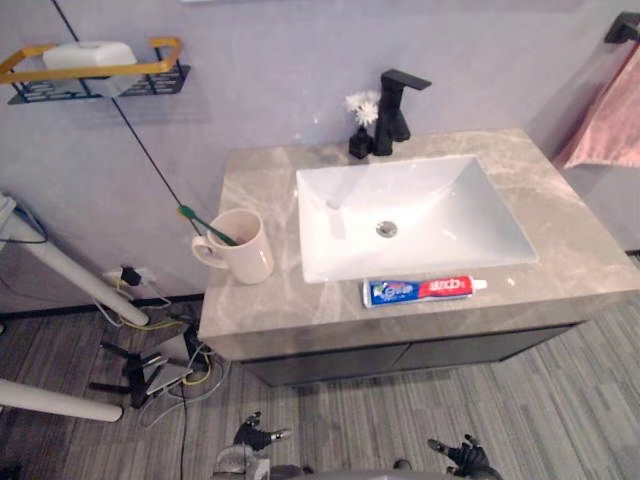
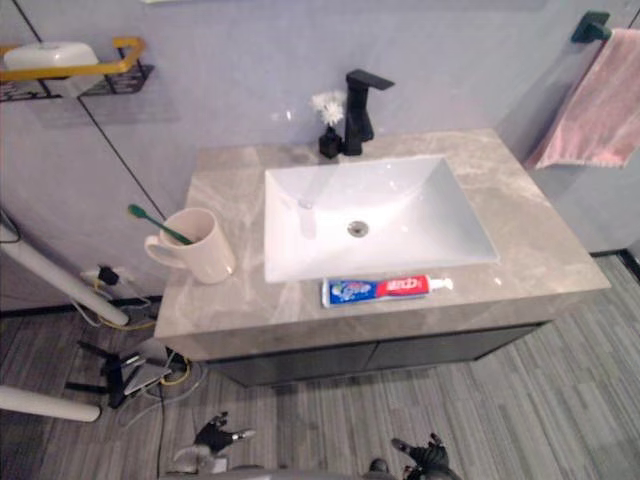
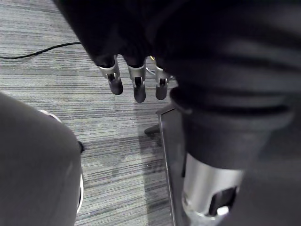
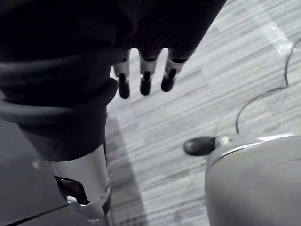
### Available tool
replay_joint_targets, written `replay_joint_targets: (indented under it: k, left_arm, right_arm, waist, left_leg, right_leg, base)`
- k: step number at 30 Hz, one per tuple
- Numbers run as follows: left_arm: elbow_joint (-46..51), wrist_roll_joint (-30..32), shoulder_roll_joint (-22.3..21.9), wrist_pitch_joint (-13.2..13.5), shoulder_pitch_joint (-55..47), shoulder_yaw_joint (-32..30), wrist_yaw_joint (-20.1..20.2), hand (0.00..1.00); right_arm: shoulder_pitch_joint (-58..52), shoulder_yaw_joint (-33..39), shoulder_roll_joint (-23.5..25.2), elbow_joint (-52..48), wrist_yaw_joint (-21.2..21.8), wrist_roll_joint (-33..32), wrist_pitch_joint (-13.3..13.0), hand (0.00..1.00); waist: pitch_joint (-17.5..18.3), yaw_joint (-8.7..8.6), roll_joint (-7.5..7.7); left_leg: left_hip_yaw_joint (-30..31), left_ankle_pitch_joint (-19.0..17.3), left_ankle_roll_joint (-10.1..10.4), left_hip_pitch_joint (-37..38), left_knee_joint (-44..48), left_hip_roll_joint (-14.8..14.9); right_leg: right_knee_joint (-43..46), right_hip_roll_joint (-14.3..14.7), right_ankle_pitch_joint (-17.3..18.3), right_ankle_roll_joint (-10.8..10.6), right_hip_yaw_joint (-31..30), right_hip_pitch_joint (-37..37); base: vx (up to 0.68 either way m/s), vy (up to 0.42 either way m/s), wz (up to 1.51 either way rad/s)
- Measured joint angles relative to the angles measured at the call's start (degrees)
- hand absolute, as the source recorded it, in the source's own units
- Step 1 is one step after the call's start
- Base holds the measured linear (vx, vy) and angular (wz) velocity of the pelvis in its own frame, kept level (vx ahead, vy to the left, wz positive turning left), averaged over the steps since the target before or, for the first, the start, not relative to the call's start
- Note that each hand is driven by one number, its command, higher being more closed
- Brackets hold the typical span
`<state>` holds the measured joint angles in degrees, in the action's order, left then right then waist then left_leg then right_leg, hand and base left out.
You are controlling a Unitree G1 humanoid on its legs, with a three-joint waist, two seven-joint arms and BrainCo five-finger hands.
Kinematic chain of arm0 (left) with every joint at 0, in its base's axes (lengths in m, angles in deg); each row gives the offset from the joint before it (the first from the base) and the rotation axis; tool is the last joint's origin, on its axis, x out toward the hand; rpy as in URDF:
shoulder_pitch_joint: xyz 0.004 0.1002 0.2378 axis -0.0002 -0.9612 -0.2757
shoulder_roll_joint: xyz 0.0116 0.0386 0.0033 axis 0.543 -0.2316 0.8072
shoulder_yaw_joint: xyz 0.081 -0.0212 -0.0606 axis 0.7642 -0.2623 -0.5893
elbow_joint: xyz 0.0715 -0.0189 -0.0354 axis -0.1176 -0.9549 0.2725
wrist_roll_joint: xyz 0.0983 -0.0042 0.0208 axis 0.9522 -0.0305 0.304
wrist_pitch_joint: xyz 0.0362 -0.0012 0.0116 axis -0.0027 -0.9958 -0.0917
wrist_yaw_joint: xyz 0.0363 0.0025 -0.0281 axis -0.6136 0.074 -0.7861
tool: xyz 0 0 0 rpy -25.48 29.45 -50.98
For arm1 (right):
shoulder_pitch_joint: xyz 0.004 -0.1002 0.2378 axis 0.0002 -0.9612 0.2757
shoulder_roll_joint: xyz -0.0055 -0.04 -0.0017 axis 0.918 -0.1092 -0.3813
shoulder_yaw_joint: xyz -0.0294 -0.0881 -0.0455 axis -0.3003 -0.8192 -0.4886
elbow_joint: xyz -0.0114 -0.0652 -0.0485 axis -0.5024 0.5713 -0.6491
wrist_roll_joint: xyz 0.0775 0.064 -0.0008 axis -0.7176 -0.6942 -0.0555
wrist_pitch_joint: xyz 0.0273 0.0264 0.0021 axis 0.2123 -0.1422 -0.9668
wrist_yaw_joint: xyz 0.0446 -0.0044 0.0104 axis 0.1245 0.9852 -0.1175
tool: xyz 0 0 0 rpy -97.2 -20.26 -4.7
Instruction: Organize washtable
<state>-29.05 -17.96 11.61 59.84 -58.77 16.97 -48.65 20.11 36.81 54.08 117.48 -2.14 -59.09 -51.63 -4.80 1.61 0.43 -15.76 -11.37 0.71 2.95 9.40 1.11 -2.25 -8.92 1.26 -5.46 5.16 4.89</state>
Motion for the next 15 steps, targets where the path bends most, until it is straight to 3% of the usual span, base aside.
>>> replay_joint_targets:
  k: [9, 10, 11, 15]
  left_arm:
    - [0.01, -0.02, 0.55, 0.0, -0.87, -0.22, -0.54, 0.0]
    - [0.0, -0.01, 0.57, -0.02, -0.98, -0.21, -0.64, 0.0]
    - [0.29, -0.01, 0.35, -0.16, -1.18, -0.02, -1.01, 0.0]
    - [0.29, -0.01, 0.35, -0.16, -1.17, -0.02, -1.01, 0.0]
  right_arm:
    - [-1.02, 0.14, 0.09, 0.97, -0.52, 0.15, 0.42, 0.0]
    - [-1.03, 0.14, 0.1, 0.97, -0.52, 0.15, 0.42, 0.0]
    - [-1.05, 1.26, -0.06, 0.92, -0.55, 0.21, 0.51, 0.0]
    - [-1.05, 1.27, -0.06, 0.92, -0.55, 0.21, 0.51, 0.0]
  waist:
    - [0.74, -0.59, 1.21]
    - [0.74, -0.71, 1.22]
    - [0.61, -0.72, 0.67]
    - [0.57, -0.72, 0.73]
  left_leg:
    - [0.05, 0.72, -0.78, 1.73, -2.06, -0.62]
    - [0.08, 1.48, -0.68, 1.97, -2.97, -0.77]
    - [0.21, 4.67, -0.14, 3.9, -8.2, -1.03]
    - [0.21, 4.67, -0.14, 3.9, -8.3, -1.05]
  right_leg:
    - [-1.12, -0.28, -0.98, -0.75, 1.07, 0.86]
    - [-1.13, -0.3, -1.07, -0.87, 1.1, 0.78]
    - [-1.99, 0.26, -2.17, -0.95, 1.09, 0.66]
    - [-2.02, 0.26, -2.17, -0.95, 1.09, 0.76]
  base:
    - [-0.07, -0.011, -0.02]
    - [-0.05, -0.024, -0.01]
    - [-0.03, -0.017, 0.01]
    - [0.0, 0.0, 0.0]
